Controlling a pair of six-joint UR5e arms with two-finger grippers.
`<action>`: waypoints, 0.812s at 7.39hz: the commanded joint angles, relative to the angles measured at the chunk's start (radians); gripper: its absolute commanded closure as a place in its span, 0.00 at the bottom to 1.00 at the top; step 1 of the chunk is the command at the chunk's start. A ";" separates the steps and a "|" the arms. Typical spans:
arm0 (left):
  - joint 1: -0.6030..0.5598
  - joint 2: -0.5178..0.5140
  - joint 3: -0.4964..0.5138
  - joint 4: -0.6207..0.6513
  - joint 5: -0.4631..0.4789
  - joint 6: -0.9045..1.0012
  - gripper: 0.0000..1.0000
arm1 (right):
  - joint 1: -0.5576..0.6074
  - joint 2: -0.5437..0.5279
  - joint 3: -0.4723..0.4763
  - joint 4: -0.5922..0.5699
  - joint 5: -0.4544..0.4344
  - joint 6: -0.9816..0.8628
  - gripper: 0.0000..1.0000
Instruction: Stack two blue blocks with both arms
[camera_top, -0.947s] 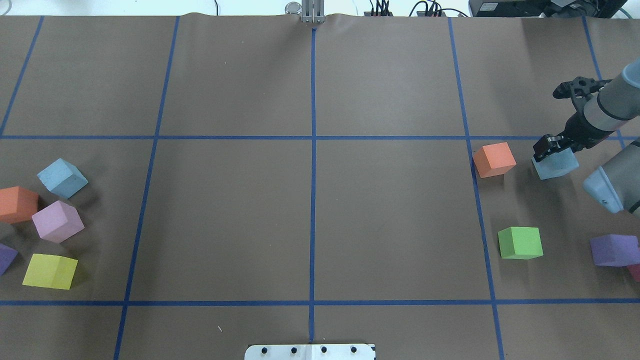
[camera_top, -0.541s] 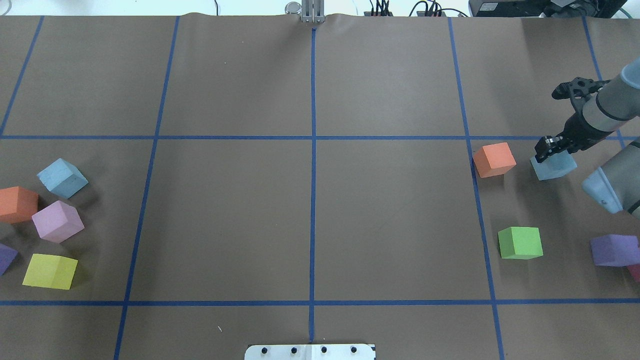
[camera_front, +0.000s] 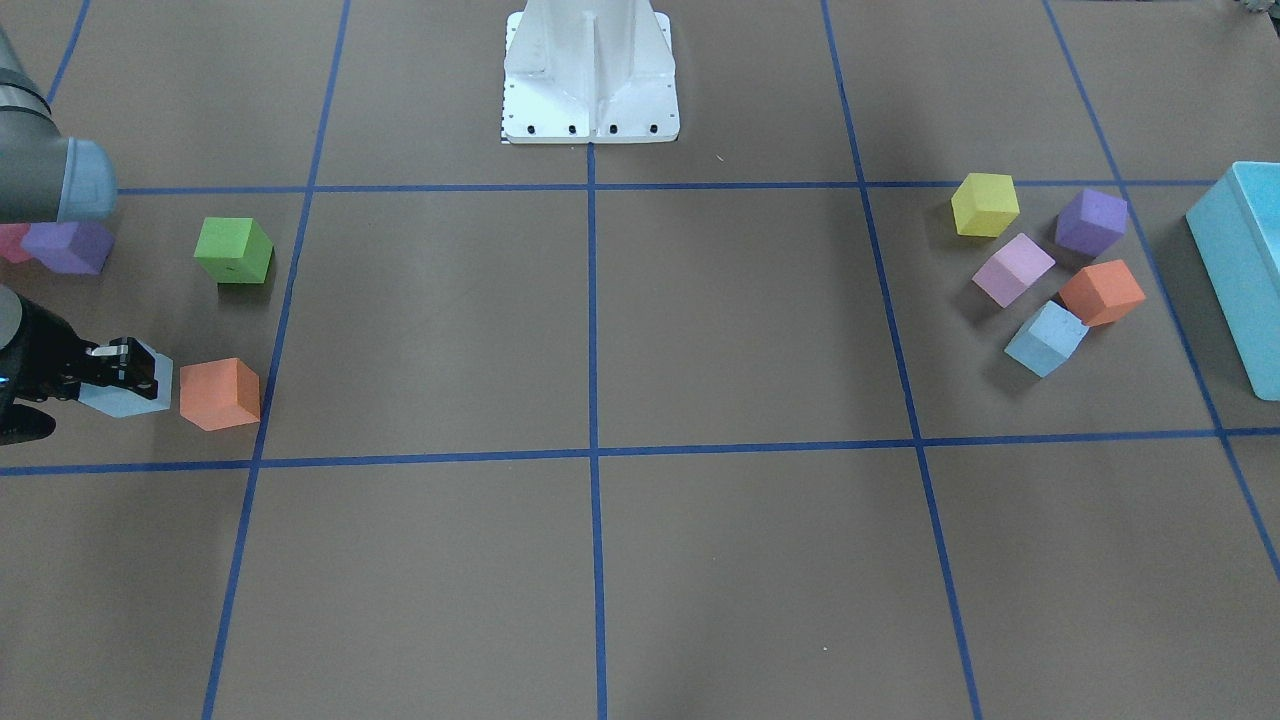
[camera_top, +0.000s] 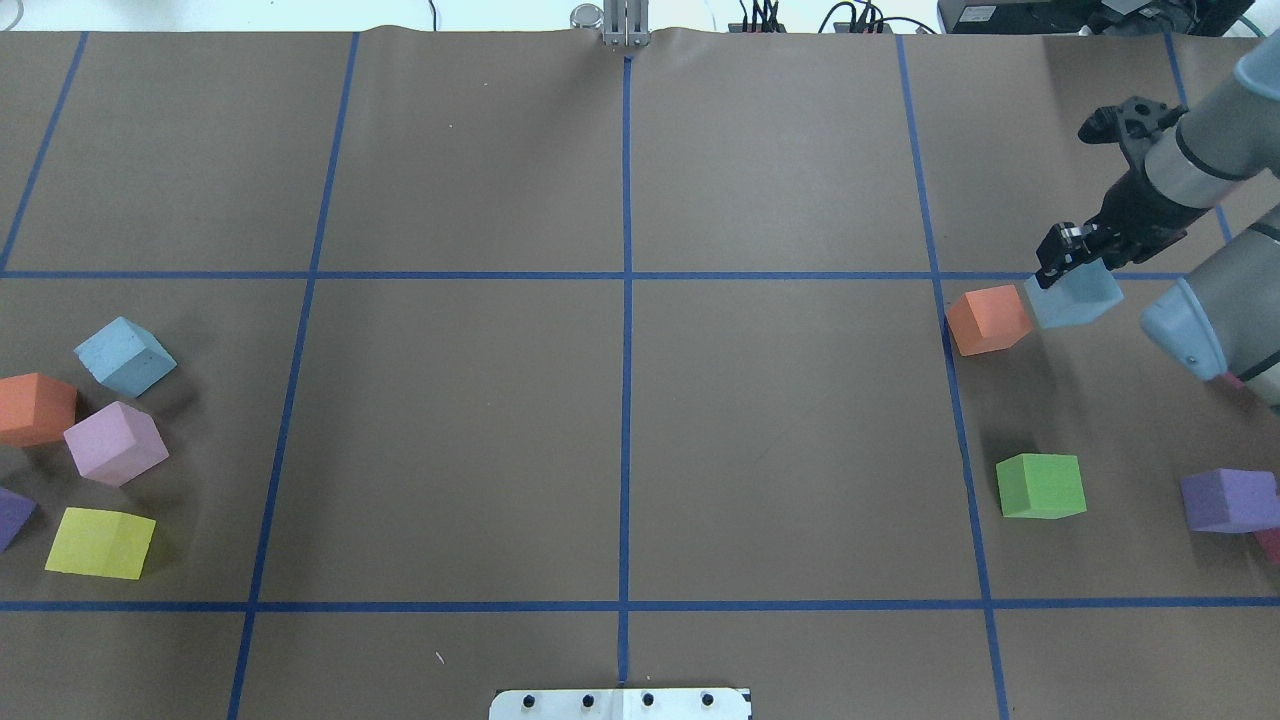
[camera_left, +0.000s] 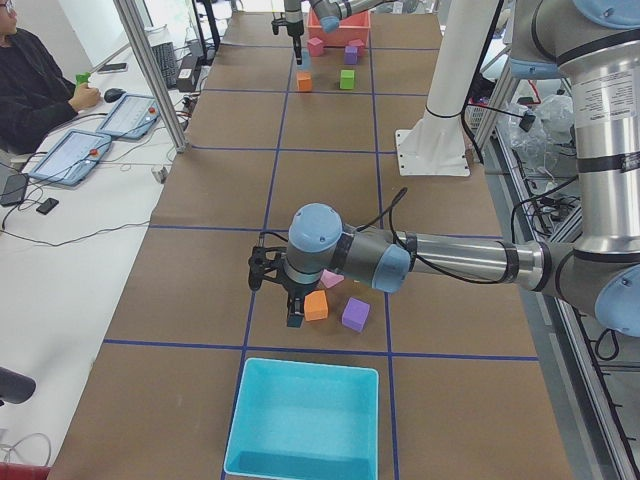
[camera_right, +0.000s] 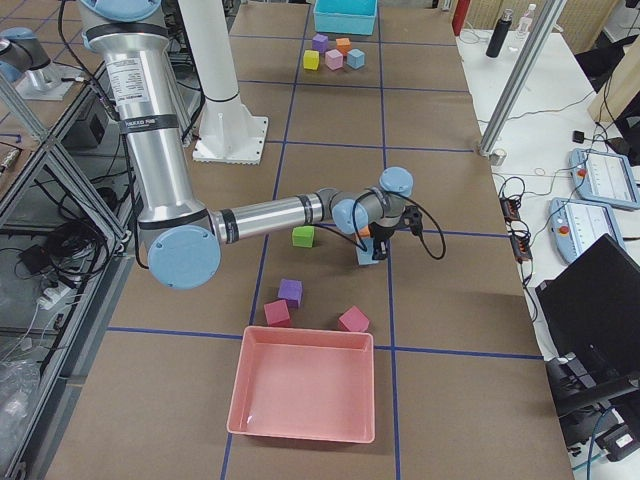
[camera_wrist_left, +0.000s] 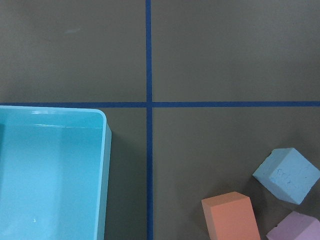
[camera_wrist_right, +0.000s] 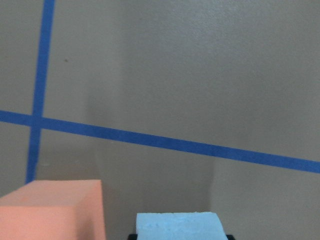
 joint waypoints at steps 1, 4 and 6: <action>0.071 -0.066 0.023 -0.007 0.006 -0.096 0.02 | -0.002 0.130 0.149 -0.292 0.009 0.088 0.44; 0.230 -0.158 0.071 -0.055 0.095 -0.293 0.02 | -0.161 0.262 0.164 -0.288 -0.016 0.431 0.44; 0.297 -0.161 0.145 -0.211 0.115 -0.363 0.02 | -0.274 0.324 0.167 -0.287 -0.107 0.570 0.44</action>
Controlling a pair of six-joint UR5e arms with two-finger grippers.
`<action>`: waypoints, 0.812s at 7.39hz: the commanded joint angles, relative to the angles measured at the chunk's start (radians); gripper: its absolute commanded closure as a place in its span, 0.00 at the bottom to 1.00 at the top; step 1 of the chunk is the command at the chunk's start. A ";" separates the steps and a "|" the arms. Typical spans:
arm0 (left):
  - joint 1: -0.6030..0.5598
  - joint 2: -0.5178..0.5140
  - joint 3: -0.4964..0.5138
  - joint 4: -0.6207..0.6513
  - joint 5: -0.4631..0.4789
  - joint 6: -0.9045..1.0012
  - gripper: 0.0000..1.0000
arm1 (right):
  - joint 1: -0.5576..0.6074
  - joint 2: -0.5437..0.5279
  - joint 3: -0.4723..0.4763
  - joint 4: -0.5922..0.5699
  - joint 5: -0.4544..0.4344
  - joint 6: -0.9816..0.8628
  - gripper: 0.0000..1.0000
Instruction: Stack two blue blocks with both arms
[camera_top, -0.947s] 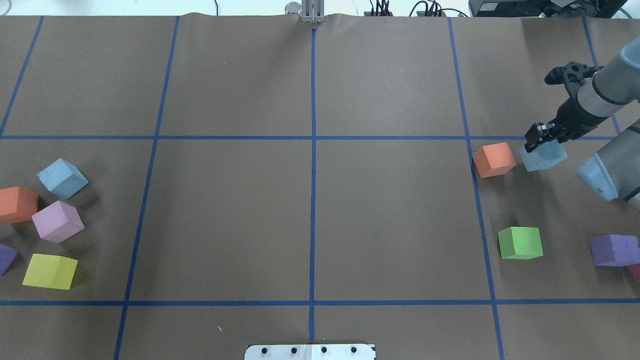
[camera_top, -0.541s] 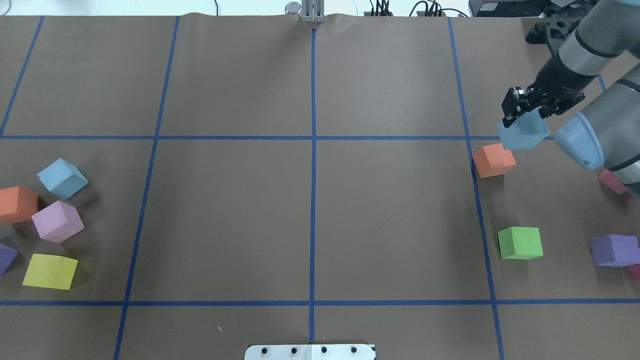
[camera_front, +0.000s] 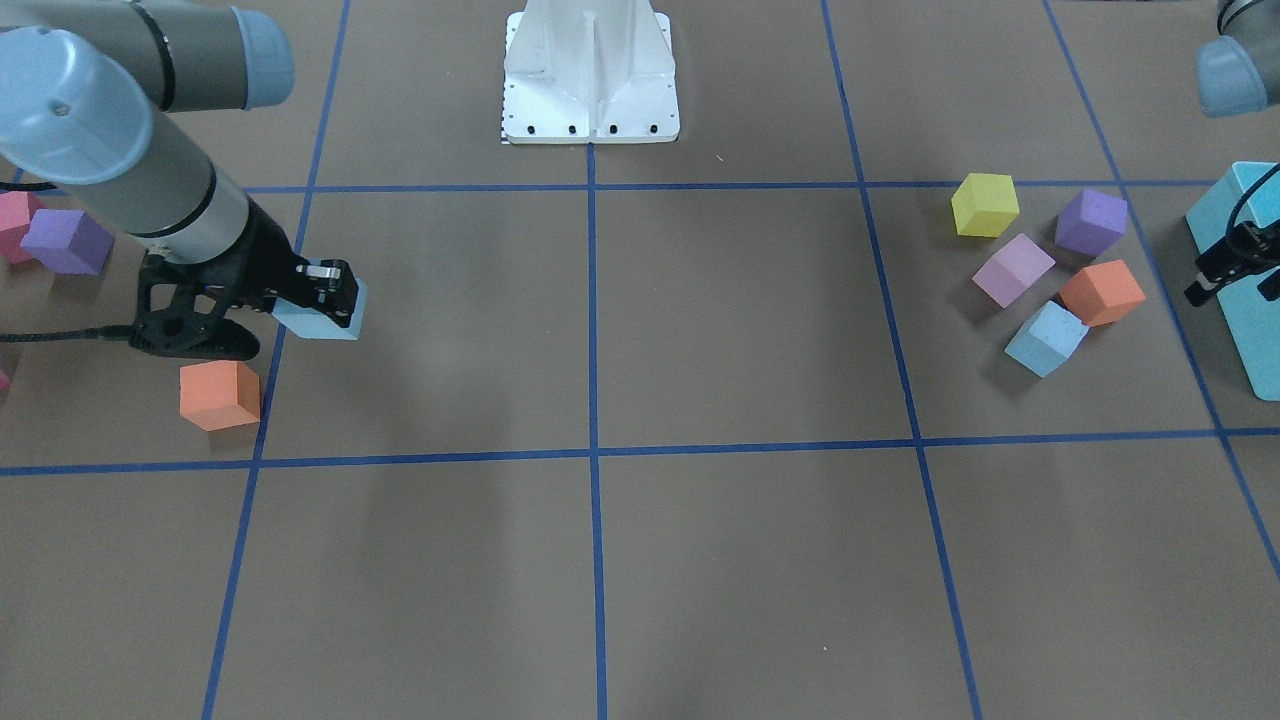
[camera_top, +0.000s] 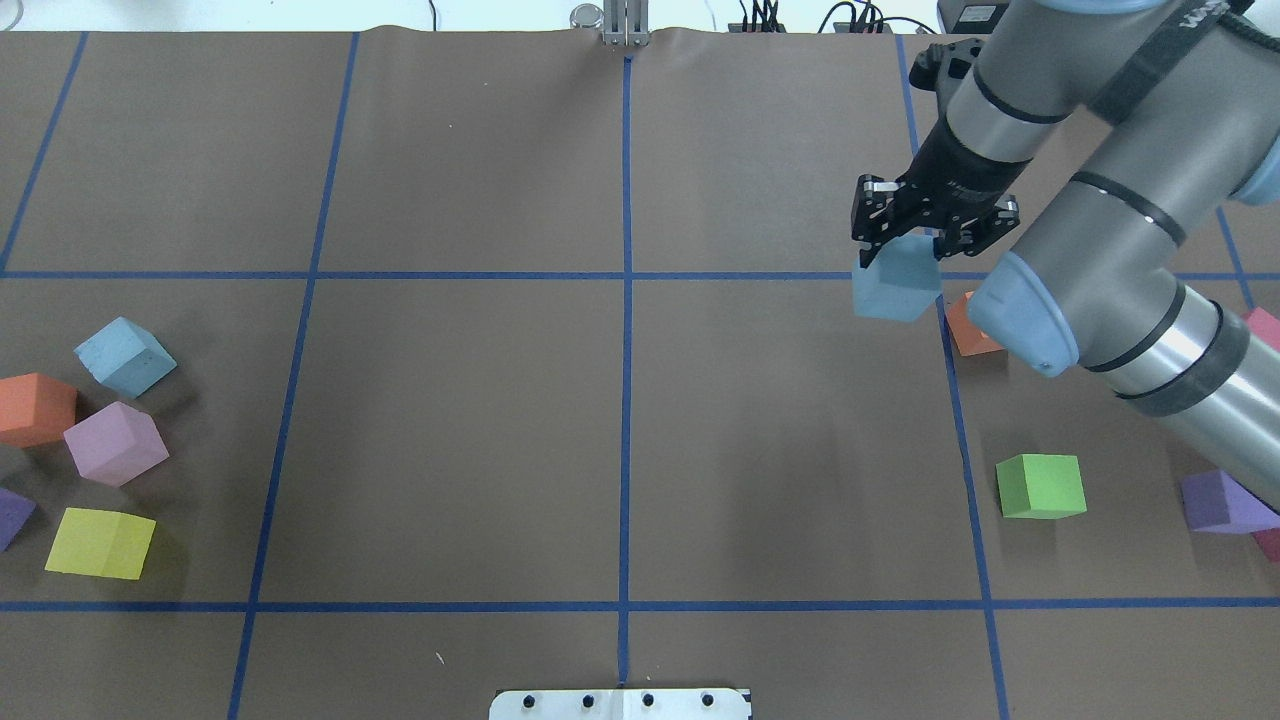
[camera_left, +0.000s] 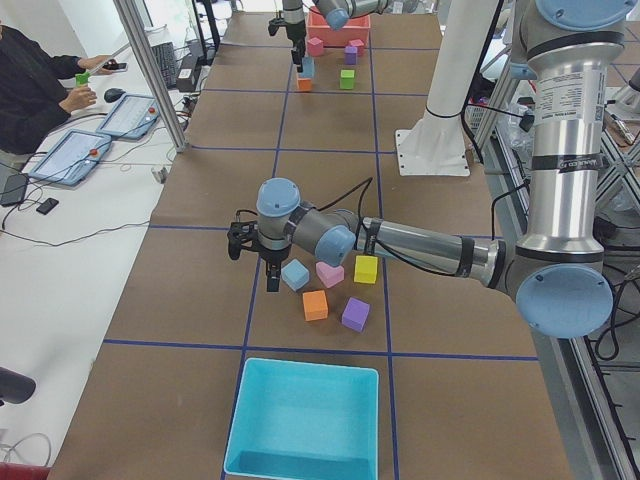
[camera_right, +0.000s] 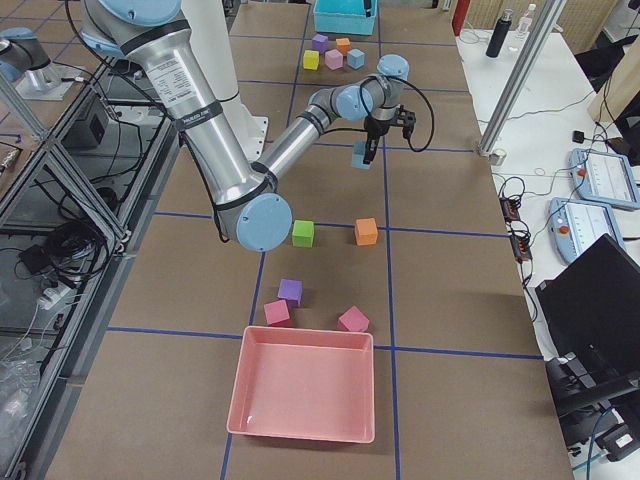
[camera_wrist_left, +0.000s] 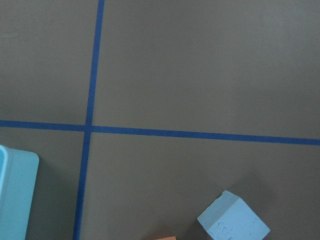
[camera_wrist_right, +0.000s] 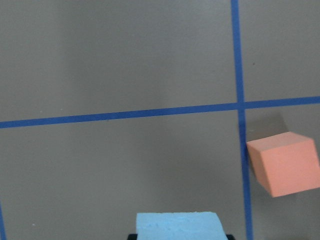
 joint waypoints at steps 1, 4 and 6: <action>0.132 -0.036 0.054 -0.107 0.077 -0.020 0.02 | -0.139 0.073 -0.003 0.002 -0.114 0.169 0.44; 0.266 -0.096 0.051 -0.108 0.140 0.200 0.02 | -0.251 0.110 -0.011 0.043 -0.200 0.308 0.45; 0.288 -0.099 0.056 -0.061 0.153 0.305 0.02 | -0.323 0.111 -0.031 0.094 -0.271 0.402 0.45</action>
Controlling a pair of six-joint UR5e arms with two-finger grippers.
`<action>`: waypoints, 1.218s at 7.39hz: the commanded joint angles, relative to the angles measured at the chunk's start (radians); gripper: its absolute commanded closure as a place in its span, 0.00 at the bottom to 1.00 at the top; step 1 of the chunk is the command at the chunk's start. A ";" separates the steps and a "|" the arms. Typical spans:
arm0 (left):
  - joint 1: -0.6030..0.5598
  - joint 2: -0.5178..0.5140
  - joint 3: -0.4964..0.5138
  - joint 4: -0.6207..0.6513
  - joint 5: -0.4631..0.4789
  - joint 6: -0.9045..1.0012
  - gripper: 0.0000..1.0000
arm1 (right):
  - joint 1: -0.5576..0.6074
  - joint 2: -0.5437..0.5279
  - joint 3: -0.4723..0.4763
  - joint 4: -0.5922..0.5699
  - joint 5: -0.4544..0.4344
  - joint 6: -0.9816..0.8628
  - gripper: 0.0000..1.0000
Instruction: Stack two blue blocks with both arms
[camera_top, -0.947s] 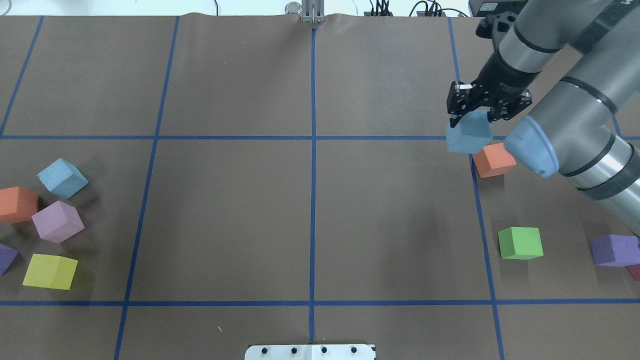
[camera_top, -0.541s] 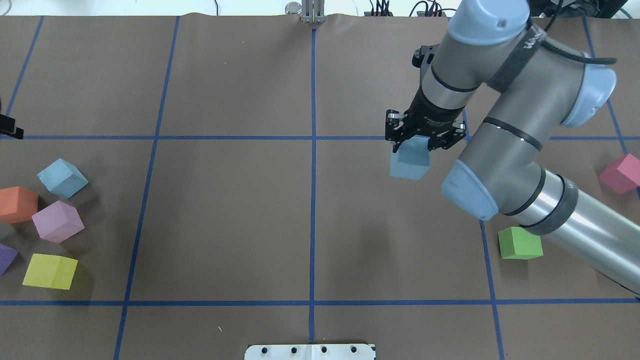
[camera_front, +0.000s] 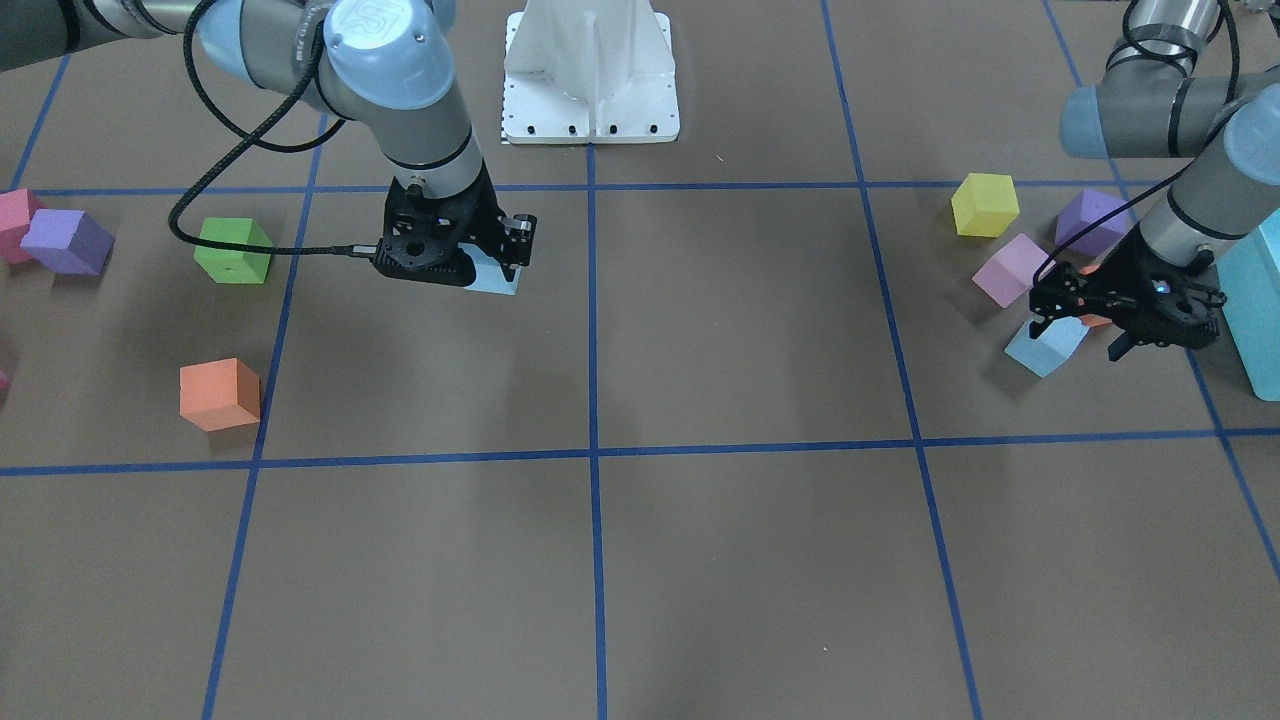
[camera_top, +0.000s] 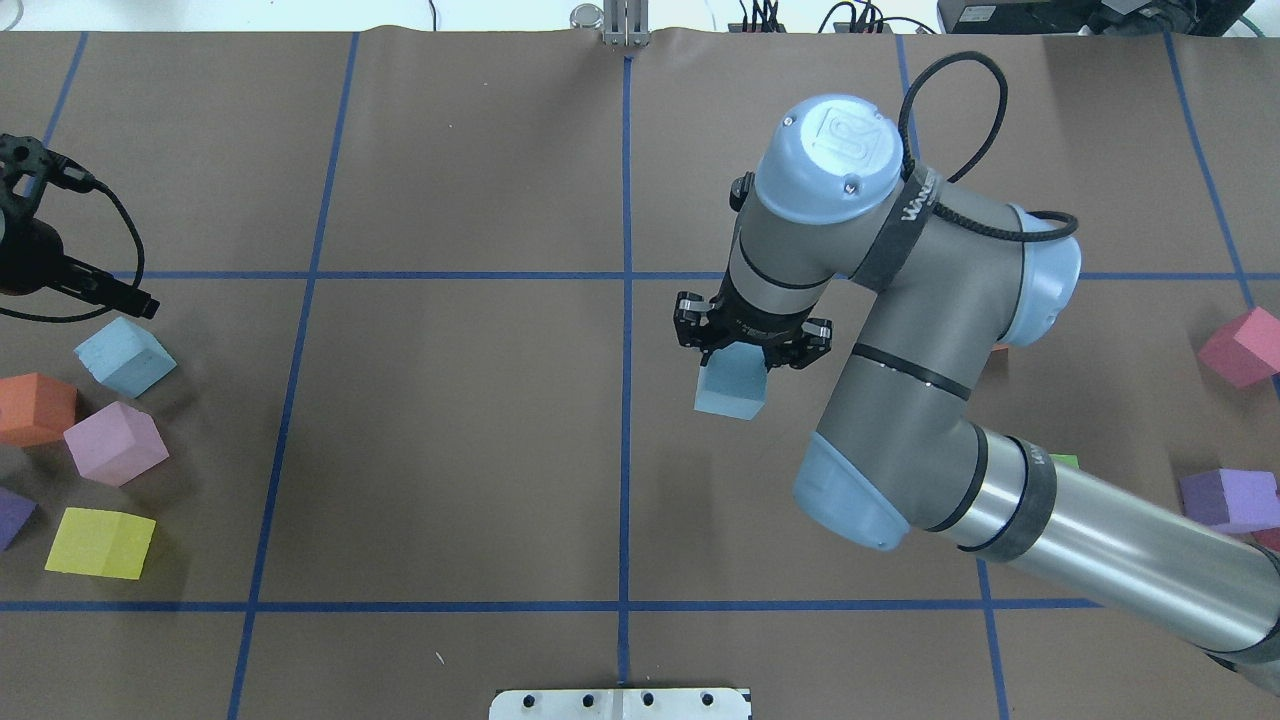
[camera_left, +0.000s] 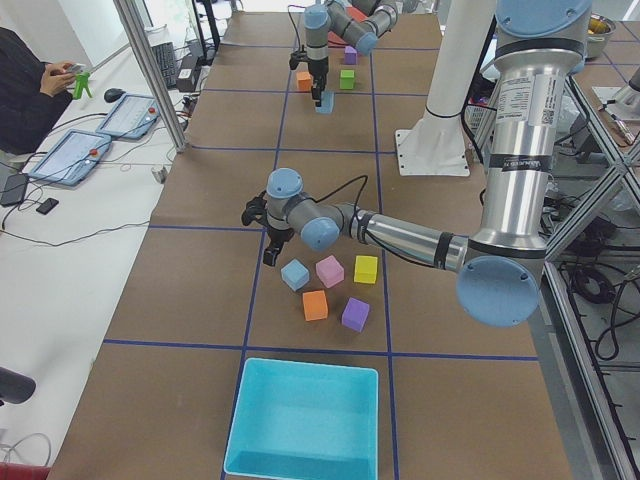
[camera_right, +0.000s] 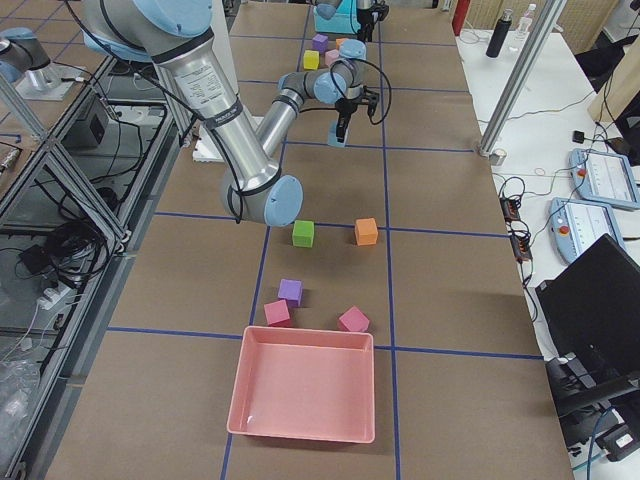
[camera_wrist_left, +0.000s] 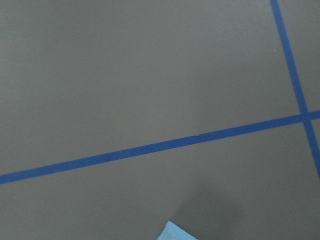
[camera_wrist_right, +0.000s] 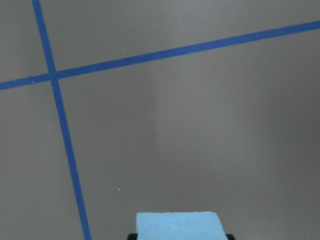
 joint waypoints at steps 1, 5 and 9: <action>0.014 0.011 0.002 0.036 0.006 0.169 0.02 | -0.076 0.014 -0.016 0.028 -0.071 0.085 0.45; 0.011 0.048 -0.002 0.087 0.009 0.258 0.02 | -0.145 0.107 -0.196 0.160 -0.151 0.179 0.45; 0.009 0.068 -0.014 0.085 0.010 0.256 0.02 | -0.084 0.149 -0.271 0.166 -0.151 -0.057 0.45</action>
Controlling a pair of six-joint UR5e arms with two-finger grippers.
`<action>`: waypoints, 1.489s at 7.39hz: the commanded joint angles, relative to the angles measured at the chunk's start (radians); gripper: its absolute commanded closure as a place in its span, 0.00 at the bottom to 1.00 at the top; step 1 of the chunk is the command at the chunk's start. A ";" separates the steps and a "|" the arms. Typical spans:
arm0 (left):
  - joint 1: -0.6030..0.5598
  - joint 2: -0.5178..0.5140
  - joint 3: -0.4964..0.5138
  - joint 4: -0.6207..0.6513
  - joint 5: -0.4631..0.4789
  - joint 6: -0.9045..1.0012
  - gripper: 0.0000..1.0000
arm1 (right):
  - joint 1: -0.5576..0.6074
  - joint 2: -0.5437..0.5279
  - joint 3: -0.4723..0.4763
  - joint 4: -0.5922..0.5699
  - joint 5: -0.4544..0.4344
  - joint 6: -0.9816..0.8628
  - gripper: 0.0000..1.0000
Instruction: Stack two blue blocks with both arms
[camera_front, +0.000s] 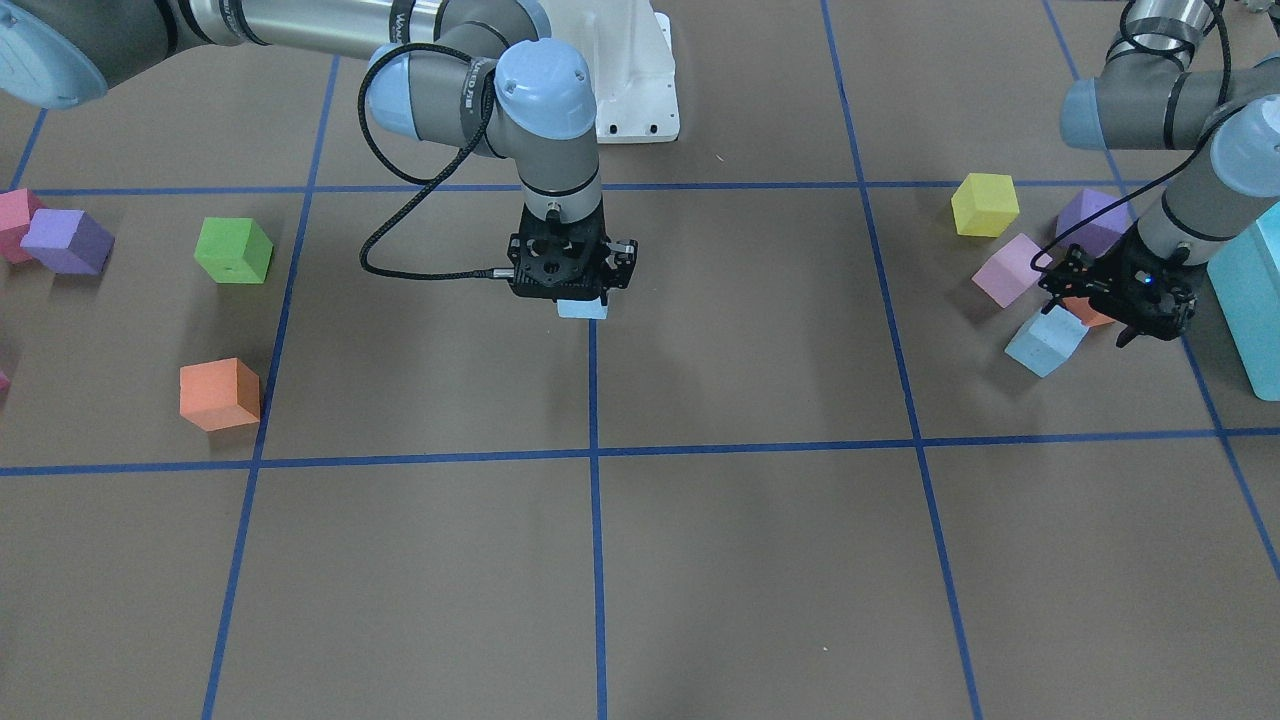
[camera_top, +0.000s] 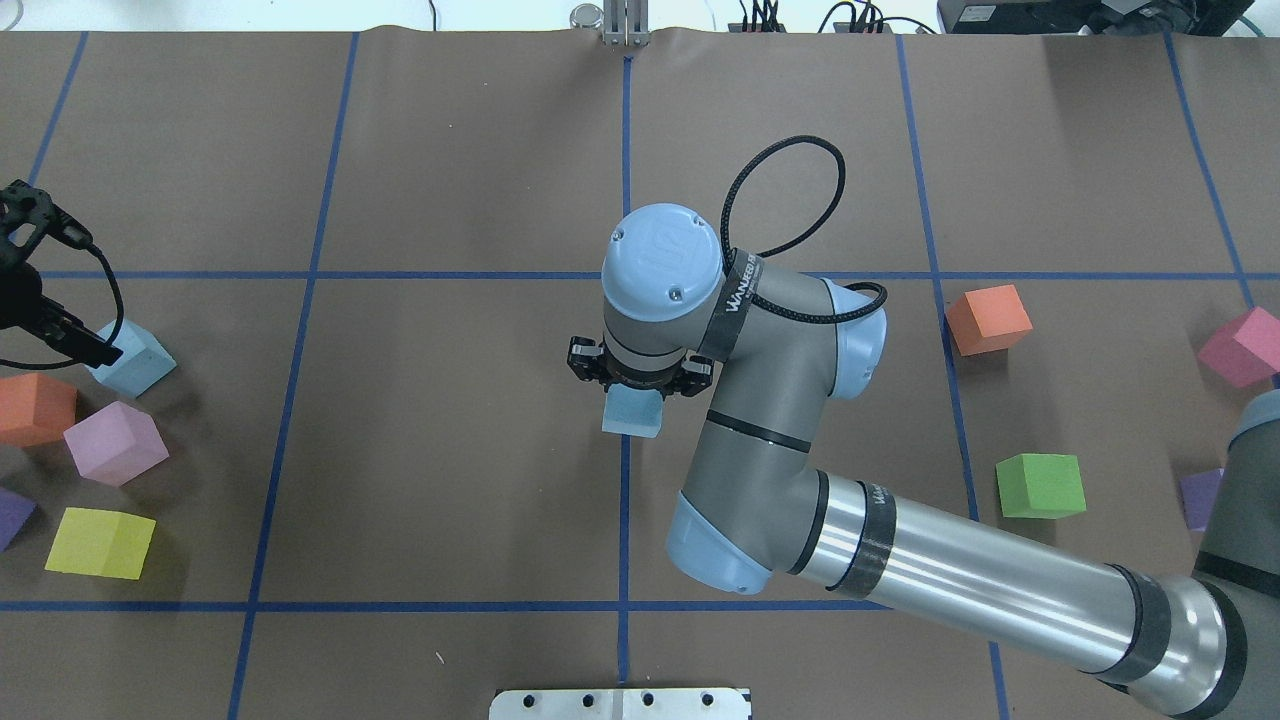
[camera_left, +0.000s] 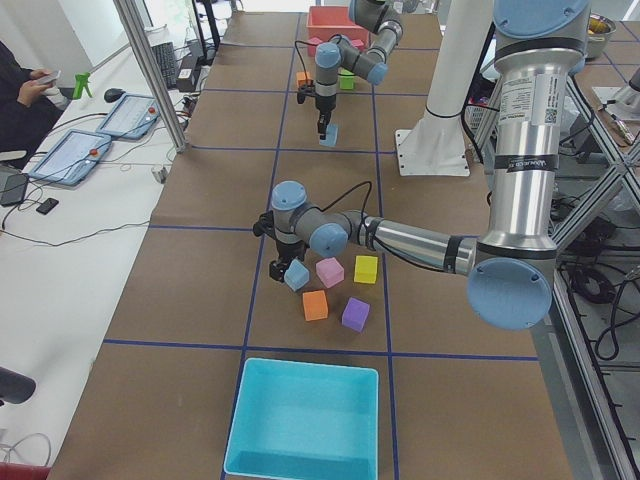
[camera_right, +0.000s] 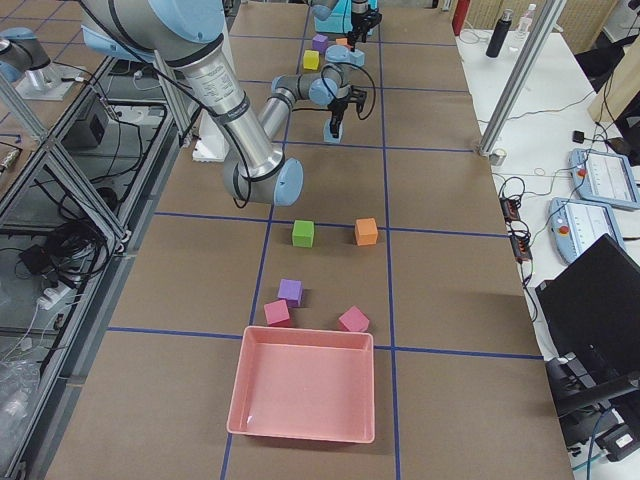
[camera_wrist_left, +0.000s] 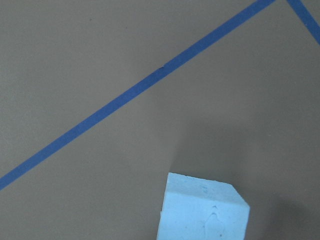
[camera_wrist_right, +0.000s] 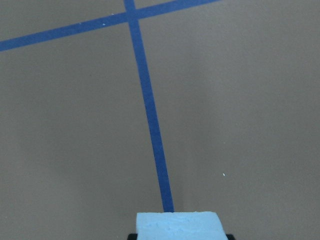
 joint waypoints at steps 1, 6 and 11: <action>0.000 0.007 -0.002 -0.001 0.001 -0.002 0.02 | 0.018 0.018 -0.065 0.018 0.000 -0.054 0.44; 0.021 -0.014 0.034 0.003 -0.002 -0.013 0.02 | 0.039 0.052 -0.102 0.050 0.003 -0.028 0.00; 0.055 -0.054 0.092 -0.001 -0.003 -0.014 0.02 | 0.070 0.055 -0.093 0.041 0.033 -0.031 0.00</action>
